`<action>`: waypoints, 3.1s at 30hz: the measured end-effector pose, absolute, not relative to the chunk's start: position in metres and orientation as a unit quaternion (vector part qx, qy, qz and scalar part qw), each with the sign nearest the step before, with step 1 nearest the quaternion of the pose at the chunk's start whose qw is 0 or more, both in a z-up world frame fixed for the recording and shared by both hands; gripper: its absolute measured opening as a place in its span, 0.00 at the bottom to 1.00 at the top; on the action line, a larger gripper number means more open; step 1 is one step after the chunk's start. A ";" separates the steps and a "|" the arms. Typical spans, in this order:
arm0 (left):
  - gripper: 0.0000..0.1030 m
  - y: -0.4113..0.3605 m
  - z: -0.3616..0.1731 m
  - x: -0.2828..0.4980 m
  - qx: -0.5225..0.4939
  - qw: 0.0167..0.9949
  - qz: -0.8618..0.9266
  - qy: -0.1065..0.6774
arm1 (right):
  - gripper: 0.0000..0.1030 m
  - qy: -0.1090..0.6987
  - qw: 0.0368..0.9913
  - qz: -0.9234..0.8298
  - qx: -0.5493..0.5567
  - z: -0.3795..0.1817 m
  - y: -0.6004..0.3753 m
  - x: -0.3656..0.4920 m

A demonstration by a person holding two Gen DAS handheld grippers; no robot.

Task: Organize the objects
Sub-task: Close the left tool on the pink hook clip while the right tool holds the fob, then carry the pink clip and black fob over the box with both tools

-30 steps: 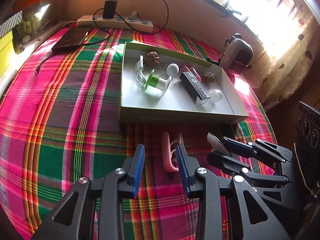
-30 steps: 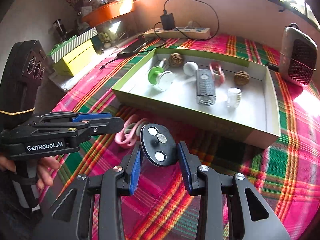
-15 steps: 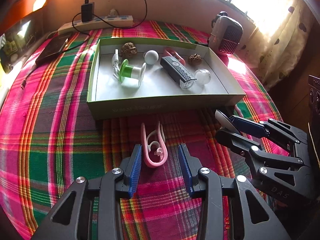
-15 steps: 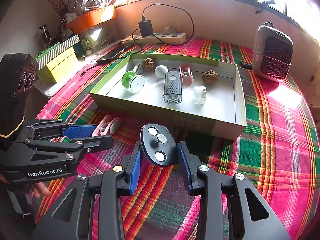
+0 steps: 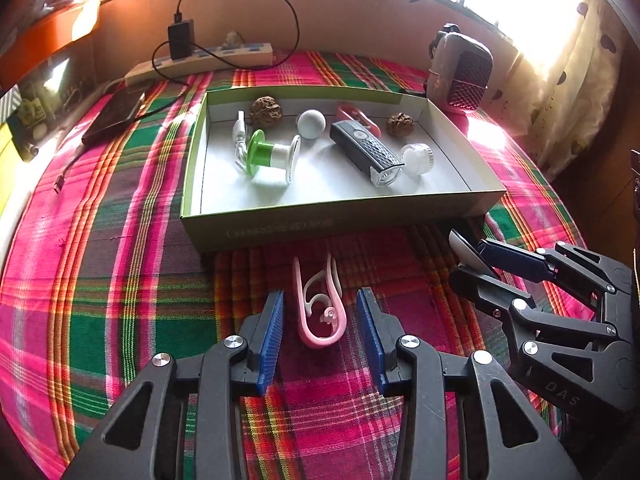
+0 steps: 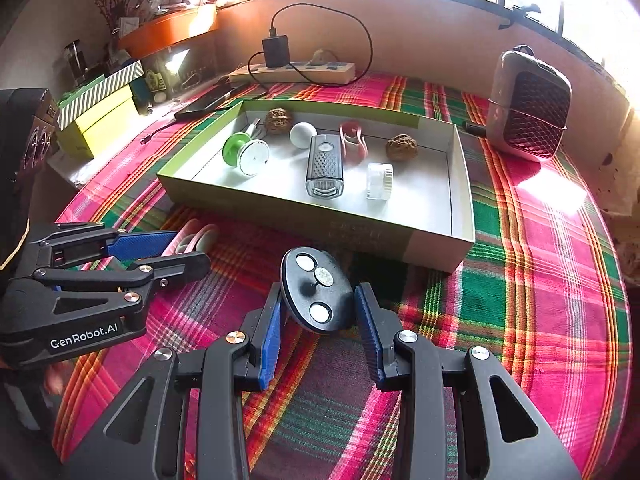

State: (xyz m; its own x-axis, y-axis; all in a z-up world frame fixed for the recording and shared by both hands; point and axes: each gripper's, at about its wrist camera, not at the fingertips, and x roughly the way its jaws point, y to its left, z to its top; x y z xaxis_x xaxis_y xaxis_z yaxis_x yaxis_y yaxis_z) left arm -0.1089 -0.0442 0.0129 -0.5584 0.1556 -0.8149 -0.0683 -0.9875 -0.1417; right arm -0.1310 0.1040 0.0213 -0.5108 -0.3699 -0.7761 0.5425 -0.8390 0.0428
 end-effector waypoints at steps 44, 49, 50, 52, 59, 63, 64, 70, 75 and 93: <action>0.21 -0.043 0.021 -0.105 -0.443 0.048 0.895 -0.012 | 0.36 0.112 0.255 -0.863 0.422 0.016 0.098 -0.125; 0.21 -0.042 0.024 -0.102 -0.437 0.046 0.898 -0.008 | 0.36 0.112 0.255 -0.864 0.419 0.018 0.098 -0.122; 0.21 -0.041 0.025 -0.102 -0.436 0.046 0.899 -0.008 | 0.36 0.111 0.255 -0.864 0.419 0.019 0.098 -0.122; 0.21 -0.041 0.026 -0.101 -0.435 0.045 0.899 -0.007 | 0.36 0.110 0.255 -0.865 0.418 0.019 0.098 -0.121; 0.21 -0.041 0.028 -0.099 -0.431 0.042 0.902 -0.005 | 0.36 0.109 0.255 -0.865 0.417 0.020 0.098 -0.120; 0.21 -0.041 0.031 -0.098 -0.426 0.039 0.904 -0.004 | 0.36 0.107 0.255 -0.867 0.415 0.022 0.099 -0.120; 0.21 -0.041 0.032 -0.098 -0.425 0.039 0.904 -0.004 | 0.36 0.107 0.254 -0.867 0.414 0.023 0.099 -0.119; 0.21 -0.041 0.036 -0.095 -0.418 0.043 0.907 -0.007 | 0.36 0.098 0.253 -0.872 0.408 0.029 0.102 -0.117; 0.21 -0.042 0.042 -0.095 -0.414 0.053 0.909 -0.019 | 0.36 0.092 0.249 -0.877 0.401 0.035 0.105 -0.118; 0.21 -0.034 0.055 -0.128 -0.407 0.072 0.910 -0.030 | 0.36 0.087 0.217 -0.900 0.367 0.068 0.114 -0.158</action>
